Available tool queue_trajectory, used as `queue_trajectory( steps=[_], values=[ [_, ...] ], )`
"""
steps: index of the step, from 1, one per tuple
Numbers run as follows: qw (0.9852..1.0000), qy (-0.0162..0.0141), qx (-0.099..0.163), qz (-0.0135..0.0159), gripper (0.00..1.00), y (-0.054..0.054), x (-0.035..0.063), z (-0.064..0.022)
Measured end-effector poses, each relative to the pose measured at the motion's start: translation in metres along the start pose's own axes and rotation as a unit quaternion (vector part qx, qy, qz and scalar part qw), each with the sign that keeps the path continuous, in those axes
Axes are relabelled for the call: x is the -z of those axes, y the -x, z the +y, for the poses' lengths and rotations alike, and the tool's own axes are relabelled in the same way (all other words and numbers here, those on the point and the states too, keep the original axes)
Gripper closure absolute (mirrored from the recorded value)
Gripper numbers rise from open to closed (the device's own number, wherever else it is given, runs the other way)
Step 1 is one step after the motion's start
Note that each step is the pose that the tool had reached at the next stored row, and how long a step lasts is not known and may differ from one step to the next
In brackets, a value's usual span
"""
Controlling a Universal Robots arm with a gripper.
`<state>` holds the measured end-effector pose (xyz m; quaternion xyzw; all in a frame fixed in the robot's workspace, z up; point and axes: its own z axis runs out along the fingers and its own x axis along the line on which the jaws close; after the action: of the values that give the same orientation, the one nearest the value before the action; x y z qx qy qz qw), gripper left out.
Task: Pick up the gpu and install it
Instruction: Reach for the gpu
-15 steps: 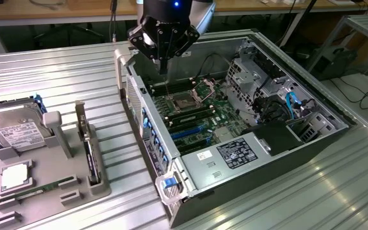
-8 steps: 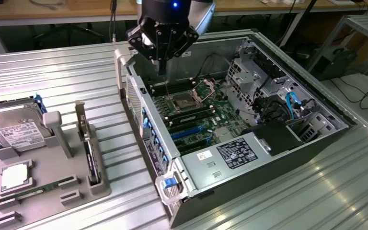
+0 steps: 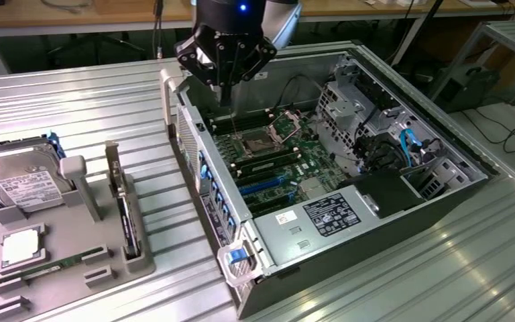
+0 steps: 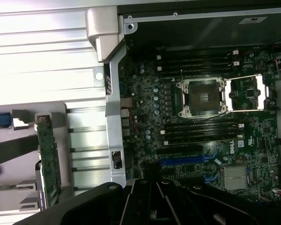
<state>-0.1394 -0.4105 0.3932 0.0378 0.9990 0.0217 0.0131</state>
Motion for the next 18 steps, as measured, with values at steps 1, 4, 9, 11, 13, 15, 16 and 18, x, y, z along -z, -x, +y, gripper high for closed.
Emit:
queue_trajectory(
  steps=[1,4,9,11,13,15,16,18],
  values=[
    [1.0000,0.0000,0.000,0.0000,0.89,-0.0003,0.0000,-0.0003],
    [1.0000,0.0000,0.000,0.0000,0.89,-0.0017,0.0001,-0.0014],
    [1.0000,0.0000,0.000,0.0000,0.89,-0.0035,0.0001,-0.0028],
    [1.0000,0.0000,0.000,0.0000,0.89,-0.0043,0.0001,-0.0034],
    [1.0000,0.0000,0.000,0.0000,0.89,-0.0050,0.0002,-0.0038],
    [1.0000,0.0000,0.000,0.0000,0.89,-0.0059,0.0002,-0.0044],
    [1.0000,0.0000,0.000,0.0000,0.89,-0.0065,0.0002,-0.0049],
    [1.0000,0.0000,0.000,0.0000,0.89,-0.0074,0.0002,-0.0054]
  ],
)
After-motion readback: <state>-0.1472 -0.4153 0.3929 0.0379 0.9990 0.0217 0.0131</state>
